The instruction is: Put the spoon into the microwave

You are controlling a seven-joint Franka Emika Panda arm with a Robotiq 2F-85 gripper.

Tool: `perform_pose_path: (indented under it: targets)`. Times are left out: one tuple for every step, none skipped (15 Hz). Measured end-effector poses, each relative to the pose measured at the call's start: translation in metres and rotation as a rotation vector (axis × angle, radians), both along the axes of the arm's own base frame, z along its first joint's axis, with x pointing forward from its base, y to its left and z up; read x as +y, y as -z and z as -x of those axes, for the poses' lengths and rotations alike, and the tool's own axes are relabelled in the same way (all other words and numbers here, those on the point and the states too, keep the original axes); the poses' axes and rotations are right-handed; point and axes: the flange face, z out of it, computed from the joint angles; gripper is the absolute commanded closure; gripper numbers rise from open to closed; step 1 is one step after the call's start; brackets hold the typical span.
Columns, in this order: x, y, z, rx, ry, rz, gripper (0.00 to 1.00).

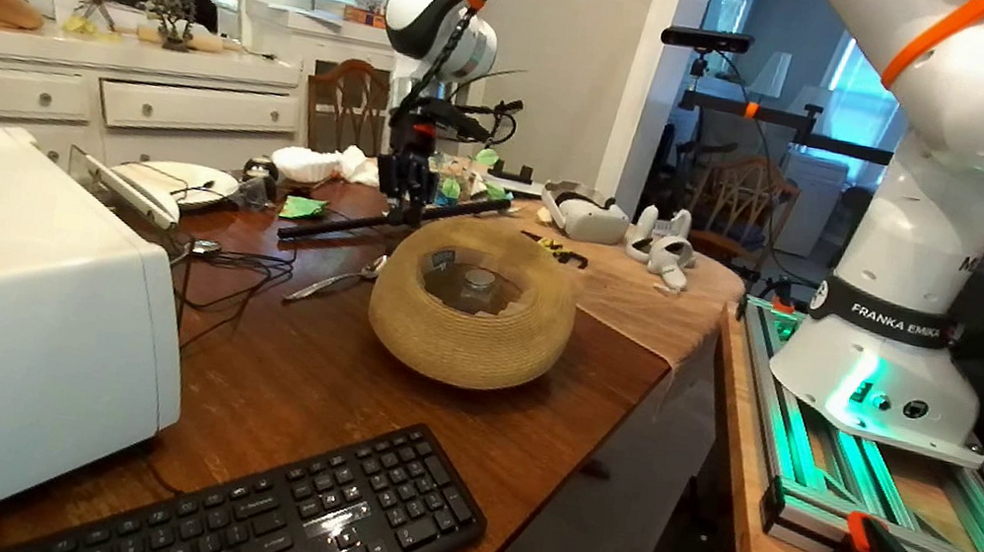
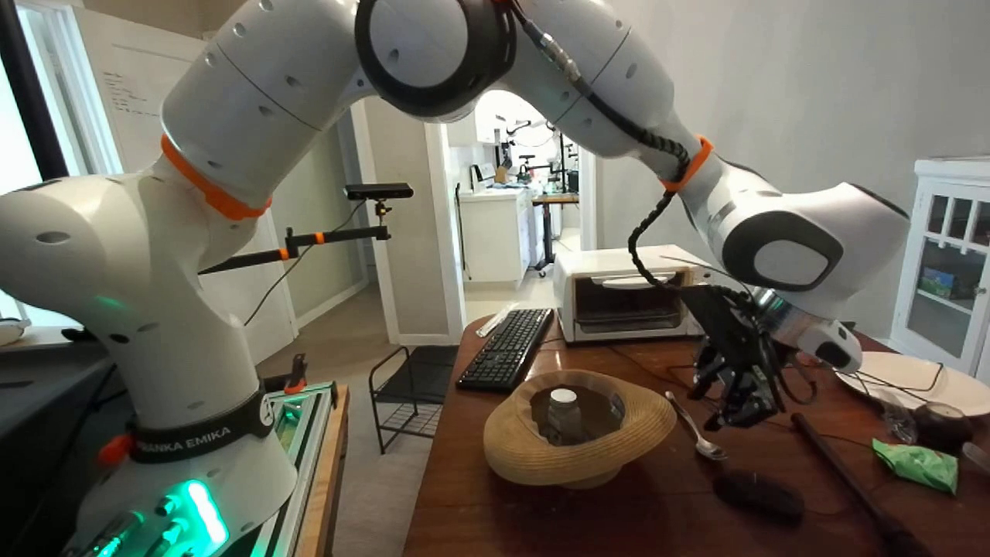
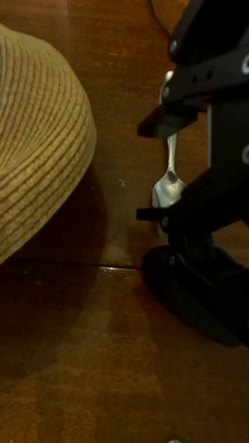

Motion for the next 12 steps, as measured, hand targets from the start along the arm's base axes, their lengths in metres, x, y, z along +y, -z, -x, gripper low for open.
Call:
perform_pose_path:
  targets:
    - [0.002,0.015,0.001,0.018,0.004,0.011,0.06]
    - [0.004,0.026,0.001,0.032,0.007,0.022,0.00]
    - [0.007,0.037,0.001,0.046,0.008,0.033,0.00]
    - [0.012,0.047,0.000,0.056,0.009,0.044,0.00]
    - [0.017,0.054,-0.002,0.062,0.011,0.054,0.00]
    - [0.022,0.059,-0.004,0.063,0.011,0.063,0.00]
    - [0.028,0.063,-0.006,0.065,0.011,0.073,0.01]
    - [0.034,0.066,-0.009,0.066,0.011,0.085,0.02]
    - [0.039,0.068,-0.011,0.067,0.012,0.097,0.02]
    - [0.044,0.070,-0.014,0.068,0.011,0.109,0.03]
    - [0.049,0.072,-0.016,0.069,0.010,0.119,0.04]
    - [0.053,0.075,-0.018,0.068,0.007,0.127,0.01]
